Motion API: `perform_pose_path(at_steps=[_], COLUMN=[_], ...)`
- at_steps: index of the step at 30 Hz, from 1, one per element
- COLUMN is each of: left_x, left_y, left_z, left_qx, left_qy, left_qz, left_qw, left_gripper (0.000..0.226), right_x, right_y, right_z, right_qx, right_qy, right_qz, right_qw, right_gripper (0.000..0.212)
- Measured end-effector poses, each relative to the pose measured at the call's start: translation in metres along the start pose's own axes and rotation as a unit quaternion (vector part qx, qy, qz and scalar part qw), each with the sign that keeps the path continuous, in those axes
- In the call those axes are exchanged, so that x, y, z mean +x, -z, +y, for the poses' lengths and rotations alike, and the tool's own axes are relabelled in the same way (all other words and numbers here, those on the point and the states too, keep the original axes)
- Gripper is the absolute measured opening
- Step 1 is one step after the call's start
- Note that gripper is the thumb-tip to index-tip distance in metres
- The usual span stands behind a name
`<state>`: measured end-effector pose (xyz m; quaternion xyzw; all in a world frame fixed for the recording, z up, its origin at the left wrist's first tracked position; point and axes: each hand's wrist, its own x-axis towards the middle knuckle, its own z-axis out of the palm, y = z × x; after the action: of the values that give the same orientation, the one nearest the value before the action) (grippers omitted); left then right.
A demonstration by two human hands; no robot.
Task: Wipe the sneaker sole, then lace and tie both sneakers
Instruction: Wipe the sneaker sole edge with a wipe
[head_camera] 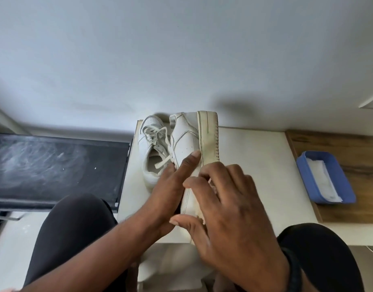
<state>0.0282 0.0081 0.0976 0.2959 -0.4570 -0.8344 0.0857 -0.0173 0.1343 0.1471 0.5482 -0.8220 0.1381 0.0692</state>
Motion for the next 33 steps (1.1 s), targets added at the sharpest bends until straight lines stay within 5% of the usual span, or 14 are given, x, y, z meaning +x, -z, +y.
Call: perform_pose_path(at_steps=[5,9,18,33], left_x=[0.005,0.003,0.004,0.005], left_y=[0.006,0.007,0.007,0.005], left_z=[0.004,0.011,0.008,0.004], left_qx=[-0.051,-0.081,-0.081,-0.046], left_qy=[0.008,0.004,0.007,-0.037], left_qz=[0.002,-0.006,0.013,0.040], left_qw=[0.999,0.997,0.997,0.997], left_gripper=[0.071,0.045,0.051,0.042], right_x=[-0.013,-0.019,-0.022,-0.025], right_y=[0.010,0.008,0.015,0.009], right_z=[0.007,0.015,0.028,0.017], right_qx=[0.022,0.063,0.152,0.116], right_qy=[0.020,0.023,-0.026,0.017], right_qz=[-0.042,-0.036,0.126,0.066], right_qw=[0.999,0.997,0.980,0.991], right_gripper=[0.071,0.069,0.029,0.015])
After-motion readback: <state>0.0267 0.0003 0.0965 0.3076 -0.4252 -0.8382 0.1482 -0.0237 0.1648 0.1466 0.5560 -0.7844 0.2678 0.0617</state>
